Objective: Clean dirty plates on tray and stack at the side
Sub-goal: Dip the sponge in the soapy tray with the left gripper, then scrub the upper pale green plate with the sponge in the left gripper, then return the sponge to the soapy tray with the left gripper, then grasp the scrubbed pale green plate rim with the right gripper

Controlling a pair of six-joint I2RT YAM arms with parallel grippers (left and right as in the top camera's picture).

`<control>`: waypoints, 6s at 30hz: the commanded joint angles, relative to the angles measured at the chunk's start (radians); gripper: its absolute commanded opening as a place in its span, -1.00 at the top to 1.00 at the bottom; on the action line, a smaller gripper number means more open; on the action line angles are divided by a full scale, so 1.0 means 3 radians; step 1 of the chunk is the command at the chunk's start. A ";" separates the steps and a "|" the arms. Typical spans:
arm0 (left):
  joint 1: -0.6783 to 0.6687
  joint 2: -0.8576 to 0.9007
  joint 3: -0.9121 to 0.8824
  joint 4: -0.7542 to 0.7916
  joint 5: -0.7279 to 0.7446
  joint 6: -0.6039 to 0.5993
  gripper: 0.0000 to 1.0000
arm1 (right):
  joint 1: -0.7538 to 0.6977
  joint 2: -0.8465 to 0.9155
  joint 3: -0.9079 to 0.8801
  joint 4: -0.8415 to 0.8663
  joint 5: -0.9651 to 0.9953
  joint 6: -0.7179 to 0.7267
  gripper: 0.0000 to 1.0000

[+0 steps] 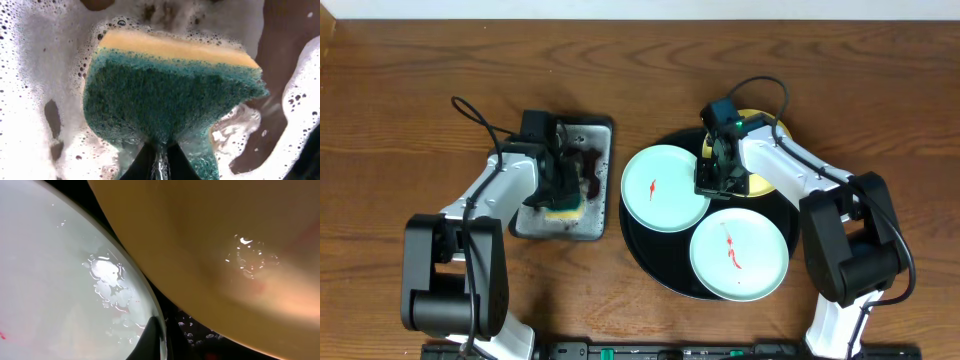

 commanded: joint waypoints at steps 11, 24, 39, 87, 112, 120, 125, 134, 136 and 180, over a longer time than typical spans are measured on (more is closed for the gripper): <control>-0.0008 -0.0071 0.0132 -0.0268 -0.0074 0.0008 -0.28 | -0.0018 0.0089 -0.0102 -0.0146 0.0416 -0.0140 0.97; -0.0008 0.0104 0.0145 -0.0296 -0.0067 0.0006 0.85 | -0.0022 0.0088 -0.0102 -0.0221 0.0935 0.0088 0.98; -0.0104 -0.0404 0.0445 -0.0675 0.0782 0.0004 0.86 | -0.0011 0.0088 -0.0102 0.0148 0.0346 -0.0713 0.98; -0.1659 0.0679 0.0923 -0.0354 -0.1116 -0.0612 0.85 | -0.0014 0.0089 -0.0102 -0.0066 0.0340 0.0395 0.98; -0.1651 0.0933 0.0858 0.0229 0.0467 -0.1132 0.85 | -0.0014 0.0089 -0.0102 -0.0088 0.0338 0.0395 0.98; -0.1564 0.0809 0.0997 -0.0544 -0.1306 -0.0993 0.85 | -0.0014 0.0089 -0.0102 -0.0089 0.0340 0.0331 0.98; -0.1565 0.0646 0.1108 -0.0603 -0.1601 -0.0792 0.86 | -0.0014 0.0089 -0.0102 -0.0090 0.0338 0.0141 0.98; -0.1558 -0.0065 0.1287 -0.0670 -0.0764 -0.0671 0.85 | -0.0015 0.0089 -0.0102 0.0051 0.0340 -0.0036 0.98; -0.1531 -0.0257 0.1287 -0.0727 -0.0673 -0.0671 0.85 | -0.0015 0.0089 -0.0102 0.0148 0.0340 -0.0212 0.98; -0.0088 -0.0585 0.0594 -0.1044 -0.0203 -0.0163 -0.64 | 0.1886 -0.1713 -0.0089 -0.0303 0.3849 -0.0863 0.98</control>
